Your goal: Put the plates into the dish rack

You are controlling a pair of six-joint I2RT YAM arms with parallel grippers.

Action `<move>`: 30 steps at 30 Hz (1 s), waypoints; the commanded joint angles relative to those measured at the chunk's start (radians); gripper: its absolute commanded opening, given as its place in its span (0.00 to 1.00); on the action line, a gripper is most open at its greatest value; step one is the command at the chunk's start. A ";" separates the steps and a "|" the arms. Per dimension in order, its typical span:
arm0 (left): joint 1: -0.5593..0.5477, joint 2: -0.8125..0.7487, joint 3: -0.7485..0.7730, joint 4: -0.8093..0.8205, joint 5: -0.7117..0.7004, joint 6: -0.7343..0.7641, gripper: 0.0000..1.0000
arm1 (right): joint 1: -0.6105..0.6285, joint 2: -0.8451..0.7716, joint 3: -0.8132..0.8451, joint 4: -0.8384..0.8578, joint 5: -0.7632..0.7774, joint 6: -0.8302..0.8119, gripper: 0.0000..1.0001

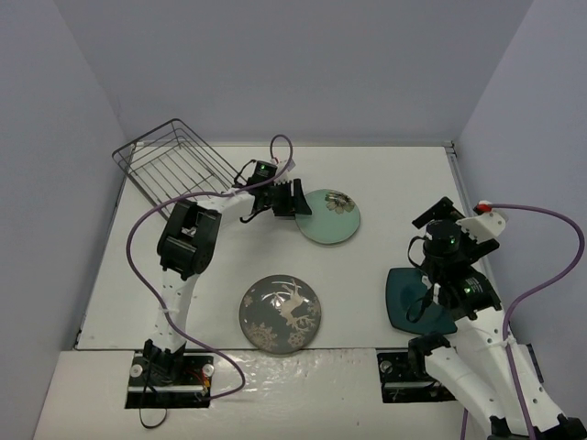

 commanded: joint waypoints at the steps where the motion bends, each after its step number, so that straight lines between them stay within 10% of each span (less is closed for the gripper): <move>1: 0.007 -0.003 -0.003 0.045 -0.027 -0.035 0.40 | 0.001 -0.020 0.011 0.029 0.049 0.025 1.00; 9: 0.017 0.013 -0.013 0.065 -0.030 -0.048 0.00 | 0.001 -0.043 0.007 0.026 0.055 0.031 1.00; 30: 0.007 -0.422 -0.014 0.047 -0.307 0.364 0.00 | 0.000 -0.039 -0.002 0.034 0.074 0.033 1.00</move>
